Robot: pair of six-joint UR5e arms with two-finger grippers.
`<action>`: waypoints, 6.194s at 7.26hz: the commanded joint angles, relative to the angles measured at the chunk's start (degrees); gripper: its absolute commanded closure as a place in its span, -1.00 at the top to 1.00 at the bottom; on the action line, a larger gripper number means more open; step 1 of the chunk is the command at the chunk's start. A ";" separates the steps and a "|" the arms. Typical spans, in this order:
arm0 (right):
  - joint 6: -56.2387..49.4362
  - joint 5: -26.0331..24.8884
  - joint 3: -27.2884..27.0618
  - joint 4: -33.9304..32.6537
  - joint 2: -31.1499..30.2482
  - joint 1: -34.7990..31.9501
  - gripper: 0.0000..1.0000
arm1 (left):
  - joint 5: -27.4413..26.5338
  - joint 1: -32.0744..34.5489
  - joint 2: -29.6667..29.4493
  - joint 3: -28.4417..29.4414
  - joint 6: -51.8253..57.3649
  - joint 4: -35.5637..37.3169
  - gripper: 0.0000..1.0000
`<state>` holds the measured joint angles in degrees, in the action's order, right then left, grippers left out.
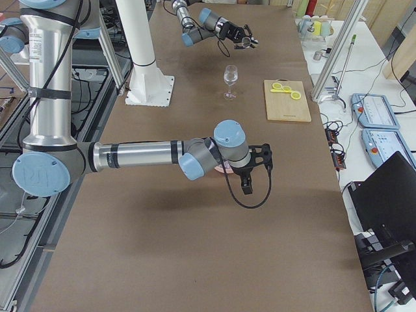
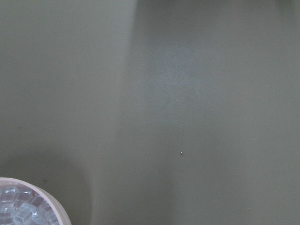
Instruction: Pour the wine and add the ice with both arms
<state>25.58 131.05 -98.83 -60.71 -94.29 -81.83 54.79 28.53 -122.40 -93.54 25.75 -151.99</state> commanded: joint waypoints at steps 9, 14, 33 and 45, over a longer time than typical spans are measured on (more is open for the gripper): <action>23.36 -5.45 -7.07 -0.11 1.92 13.96 1.00 | 18.44 19.99 6.47 26.14 -67.52 -9.47 -1.00; 26.72 -5.98 -9.10 -0.28 2.01 16.35 1.00 | 15.61 21.04 13.06 30.69 -78.64 -18.70 -1.00; 26.81 -6.86 -8.14 -3.16 1.56 19.93 1.00 | 60.10 41.83 21.70 10.84 -71.21 2.43 0.98; 33.31 -8.00 -5.24 -7.48 4.12 29.27 0.10 | 76.17 48.55 15.44 6.88 -70.04 21.65 0.98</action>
<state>58.89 123.44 -104.18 -67.49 -90.23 -52.53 130.96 77.03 -106.98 -86.65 -44.23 -130.34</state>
